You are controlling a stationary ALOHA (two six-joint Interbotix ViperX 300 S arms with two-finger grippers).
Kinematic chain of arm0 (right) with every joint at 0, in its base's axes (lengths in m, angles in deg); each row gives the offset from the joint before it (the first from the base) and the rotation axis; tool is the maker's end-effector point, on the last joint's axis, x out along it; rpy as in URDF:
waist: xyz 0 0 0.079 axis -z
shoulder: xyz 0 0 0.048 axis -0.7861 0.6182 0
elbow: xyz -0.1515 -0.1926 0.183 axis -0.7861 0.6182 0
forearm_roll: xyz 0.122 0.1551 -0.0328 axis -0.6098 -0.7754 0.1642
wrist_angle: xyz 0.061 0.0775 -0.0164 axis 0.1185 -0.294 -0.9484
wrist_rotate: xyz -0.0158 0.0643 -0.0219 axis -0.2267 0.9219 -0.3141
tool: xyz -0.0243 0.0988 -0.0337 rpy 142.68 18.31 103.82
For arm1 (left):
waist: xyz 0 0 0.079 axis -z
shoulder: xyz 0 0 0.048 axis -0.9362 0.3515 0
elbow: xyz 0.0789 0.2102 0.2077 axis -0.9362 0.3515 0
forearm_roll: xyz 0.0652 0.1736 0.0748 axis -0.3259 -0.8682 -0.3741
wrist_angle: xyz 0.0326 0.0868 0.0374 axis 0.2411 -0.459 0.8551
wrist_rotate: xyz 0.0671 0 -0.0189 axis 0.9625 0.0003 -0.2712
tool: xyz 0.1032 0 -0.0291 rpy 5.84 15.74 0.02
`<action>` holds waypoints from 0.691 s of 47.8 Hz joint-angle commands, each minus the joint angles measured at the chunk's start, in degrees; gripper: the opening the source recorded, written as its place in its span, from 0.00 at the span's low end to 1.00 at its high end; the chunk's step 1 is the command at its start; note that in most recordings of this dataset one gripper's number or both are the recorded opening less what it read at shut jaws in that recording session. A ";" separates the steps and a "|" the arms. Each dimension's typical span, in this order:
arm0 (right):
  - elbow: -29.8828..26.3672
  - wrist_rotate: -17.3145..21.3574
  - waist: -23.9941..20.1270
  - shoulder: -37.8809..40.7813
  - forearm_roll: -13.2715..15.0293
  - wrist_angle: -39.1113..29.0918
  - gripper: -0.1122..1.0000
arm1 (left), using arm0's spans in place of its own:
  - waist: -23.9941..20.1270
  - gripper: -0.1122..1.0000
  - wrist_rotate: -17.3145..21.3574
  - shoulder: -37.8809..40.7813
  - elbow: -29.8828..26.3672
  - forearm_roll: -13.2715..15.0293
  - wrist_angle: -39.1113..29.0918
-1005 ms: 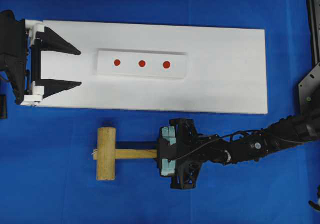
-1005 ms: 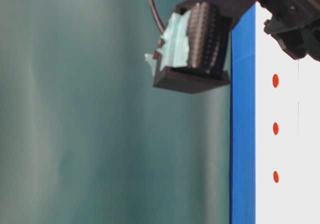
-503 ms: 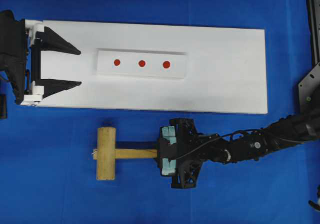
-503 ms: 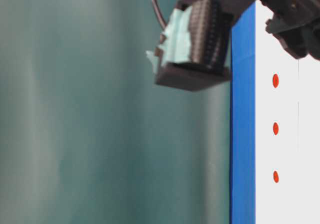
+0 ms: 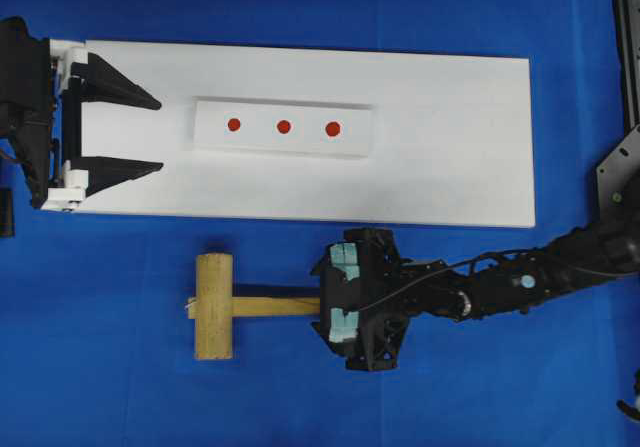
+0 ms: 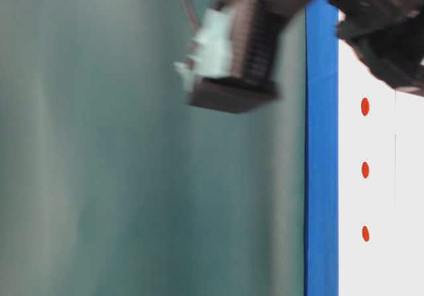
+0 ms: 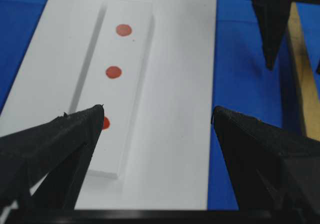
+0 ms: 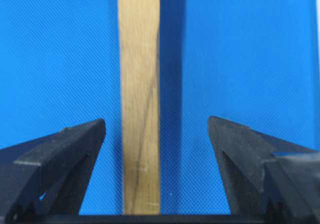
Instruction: Hit the mark with a hammer.
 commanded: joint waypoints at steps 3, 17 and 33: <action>0.26 -0.35 -0.18 -5.80 0.09 -0.09 0.78 | 0.00 0.89 0.00 -0.35 -0.44 0.18 0.44; 4.31 -1.93 -0.18 -16.52 0.09 0.53 0.78 | 0.44 0.89 0.09 -0.88 -0.35 0.18 0.44; 7.29 -2.11 4.22 -20.48 0.44 3.69 0.78 | 0.44 0.89 0.53 -1.05 -0.26 0.18 0.44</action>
